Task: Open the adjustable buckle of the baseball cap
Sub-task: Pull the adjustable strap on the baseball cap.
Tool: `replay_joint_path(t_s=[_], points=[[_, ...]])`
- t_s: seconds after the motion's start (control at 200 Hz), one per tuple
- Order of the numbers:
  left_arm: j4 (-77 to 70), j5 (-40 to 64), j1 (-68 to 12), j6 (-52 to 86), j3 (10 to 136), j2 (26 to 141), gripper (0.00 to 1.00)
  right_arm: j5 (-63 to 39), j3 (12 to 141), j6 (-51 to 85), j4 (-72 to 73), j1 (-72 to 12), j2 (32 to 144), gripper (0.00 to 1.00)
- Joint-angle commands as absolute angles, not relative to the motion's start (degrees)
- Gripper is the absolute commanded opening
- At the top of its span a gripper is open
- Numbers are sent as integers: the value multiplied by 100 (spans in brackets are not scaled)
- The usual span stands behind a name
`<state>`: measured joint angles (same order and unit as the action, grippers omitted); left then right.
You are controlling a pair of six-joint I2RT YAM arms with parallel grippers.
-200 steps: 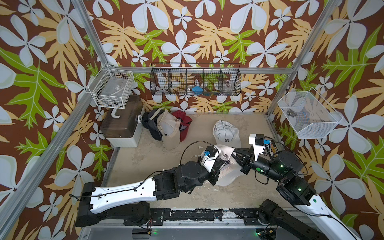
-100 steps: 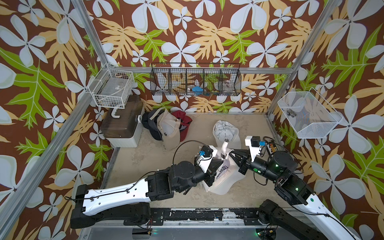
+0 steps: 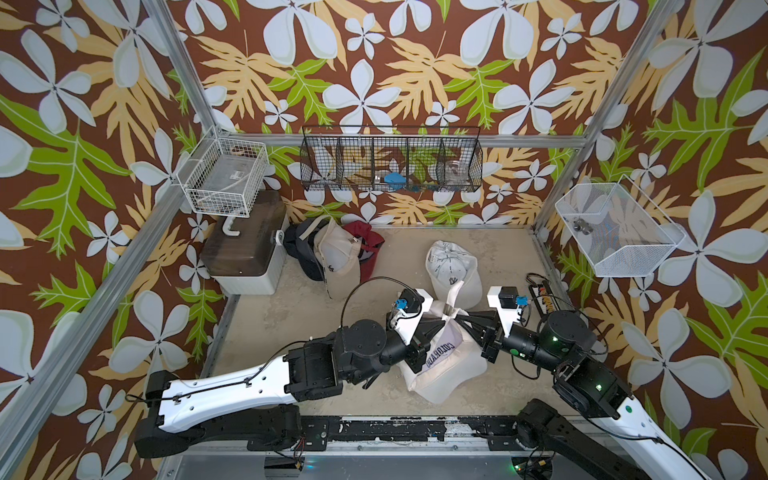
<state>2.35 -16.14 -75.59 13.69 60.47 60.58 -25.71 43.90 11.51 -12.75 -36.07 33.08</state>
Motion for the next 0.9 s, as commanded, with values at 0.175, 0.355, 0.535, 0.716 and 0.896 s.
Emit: replay_joint_path(t_s=[0.175,0.355,0.535,0.716,0.896], points=[[408,-1429,-7567,1409,6245,6140,0,-2714,4465,818,-1485,-3612,3214,31],[586,-1227,-7565,1415,6368,6242,0,-2716,4493,794,-1462,-3612,3188,35],[614,-1154,-7567,1438,6380,6251,0,-2742,4537,806,-1407,-3612,3189,34],[664,-1094,-7567,1433,6407,6271,0,-2851,4569,853,-1323,-3612,3208,33],[699,-1049,-7567,1420,6449,6311,0,-3048,4579,879,-1260,-3612,3251,33]])
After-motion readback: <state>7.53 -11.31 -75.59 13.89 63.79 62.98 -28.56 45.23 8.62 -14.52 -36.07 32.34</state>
